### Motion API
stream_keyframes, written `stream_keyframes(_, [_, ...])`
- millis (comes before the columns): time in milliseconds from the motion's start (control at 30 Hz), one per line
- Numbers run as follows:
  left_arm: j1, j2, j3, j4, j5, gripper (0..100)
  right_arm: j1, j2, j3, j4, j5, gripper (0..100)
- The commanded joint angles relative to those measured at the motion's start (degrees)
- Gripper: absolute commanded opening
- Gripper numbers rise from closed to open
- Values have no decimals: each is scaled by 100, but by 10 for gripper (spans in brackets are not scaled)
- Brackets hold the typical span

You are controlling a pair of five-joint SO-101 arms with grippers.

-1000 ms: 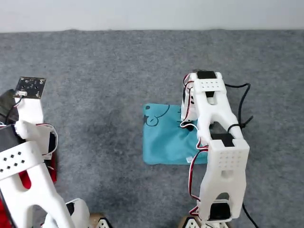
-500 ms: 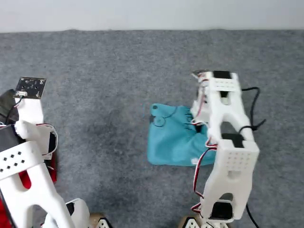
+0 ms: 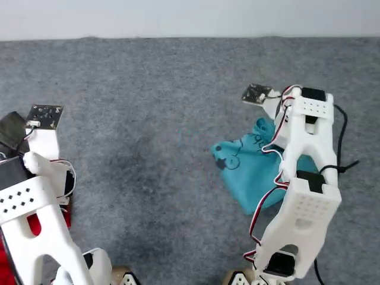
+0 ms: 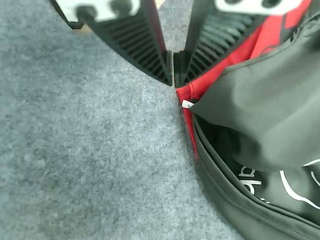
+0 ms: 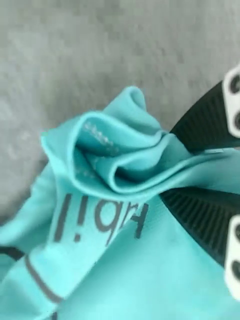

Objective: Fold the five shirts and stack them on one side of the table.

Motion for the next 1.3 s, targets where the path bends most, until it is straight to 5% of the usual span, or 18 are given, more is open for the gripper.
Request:
stream_keyframes(0, [-9, -114, -40, 105, -26, 14, -127, -338, -396, -664, 202, 9])
stream_keyframes(200, [-9, -114, -40, 105, -26, 14, -347, -374, -404, -778, 114, 10])
stream_keyframes(333, [-9, -114, -40, 97, -26, 14, -330, -382, -580, -497, -932, 129])
stream_keyframes(533, [-9, -114, -40, -105, -26, 14, -321, -382, -1732, 286, -4009, 312])
stream_keyframes(833, [-9, -114, -48, -158, -26, 14, -752, -321, -2330, 2246, -9213, 325])
stream_keyframes(1267, [-9, -114, -48, -141, -26, 14, -699, 505, -2259, 2730, -10303, 533])
